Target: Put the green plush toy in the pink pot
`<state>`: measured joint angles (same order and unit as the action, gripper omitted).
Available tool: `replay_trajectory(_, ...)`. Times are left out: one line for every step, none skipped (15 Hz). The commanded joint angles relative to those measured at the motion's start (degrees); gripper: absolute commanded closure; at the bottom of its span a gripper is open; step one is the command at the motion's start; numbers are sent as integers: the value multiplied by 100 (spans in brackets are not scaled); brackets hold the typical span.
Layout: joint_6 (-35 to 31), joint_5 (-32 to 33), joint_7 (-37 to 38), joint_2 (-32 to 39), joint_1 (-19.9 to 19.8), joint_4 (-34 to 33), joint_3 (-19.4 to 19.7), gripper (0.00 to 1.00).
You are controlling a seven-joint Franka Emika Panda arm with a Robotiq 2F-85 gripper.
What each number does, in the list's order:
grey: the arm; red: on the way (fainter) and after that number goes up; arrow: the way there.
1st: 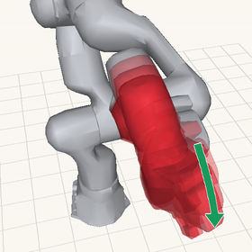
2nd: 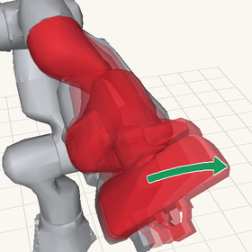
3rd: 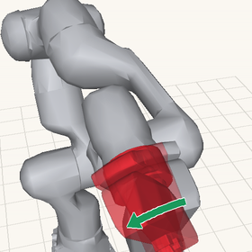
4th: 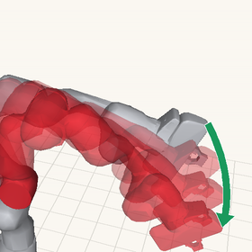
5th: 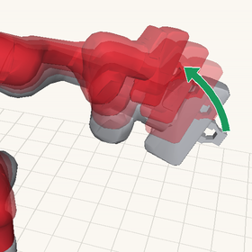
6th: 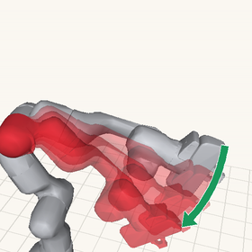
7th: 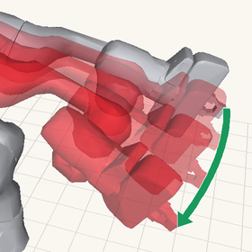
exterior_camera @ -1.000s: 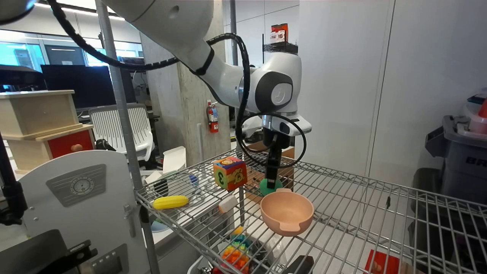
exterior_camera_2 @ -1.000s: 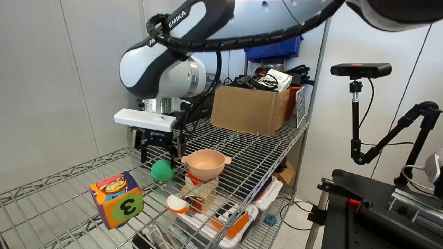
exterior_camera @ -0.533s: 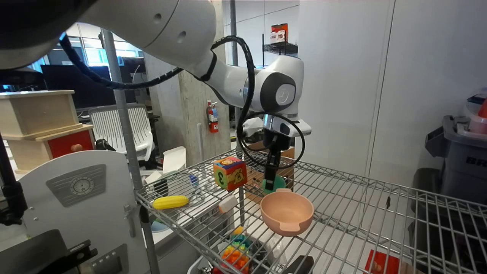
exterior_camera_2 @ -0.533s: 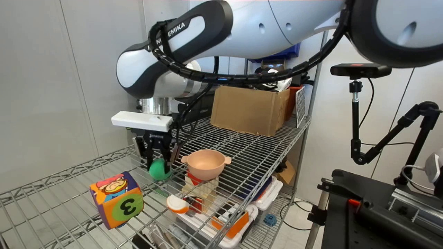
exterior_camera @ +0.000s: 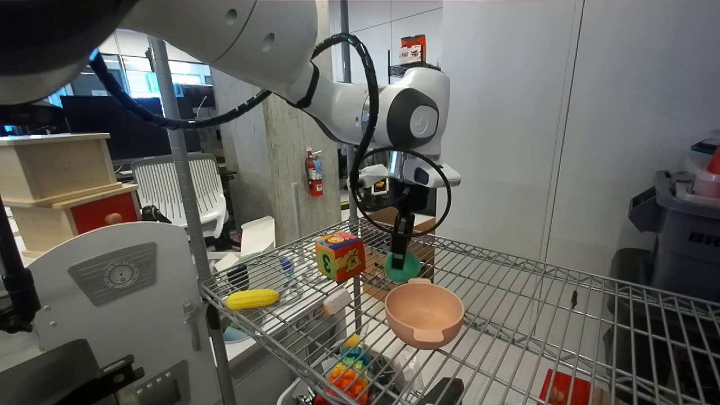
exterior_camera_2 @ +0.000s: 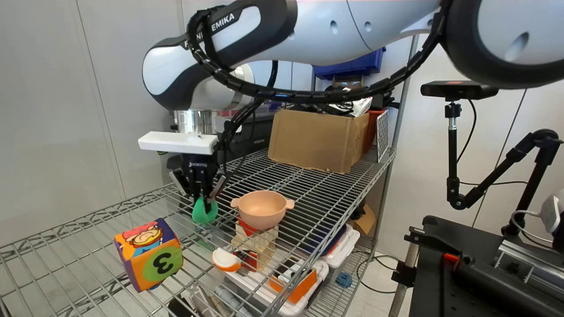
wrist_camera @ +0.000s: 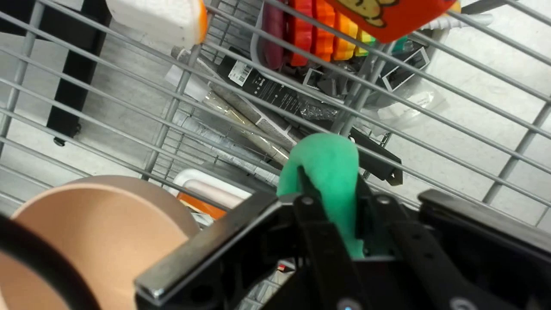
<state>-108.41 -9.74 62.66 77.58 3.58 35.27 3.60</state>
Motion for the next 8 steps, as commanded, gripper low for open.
replay_trajectory(534,181,147,-369,37,56,195,95)
replay_trajectory(716,217,151,-485,8,111,234,95)
replay_trajectory(823,263,149,-559,-14,135,279,95)
replay_trajectory(930,293,130,-634,-46,167,332,95)
replay_trajectory(1027,307,122,-682,-68,176,381,95)
replay_trajectory(1130,326,104,-744,-89,225,426,95)
replay_trajectory(1159,348,62,-805,-104,298,468,95)
replay_trajectory(1198,370,46,-864,-114,396,504,95)
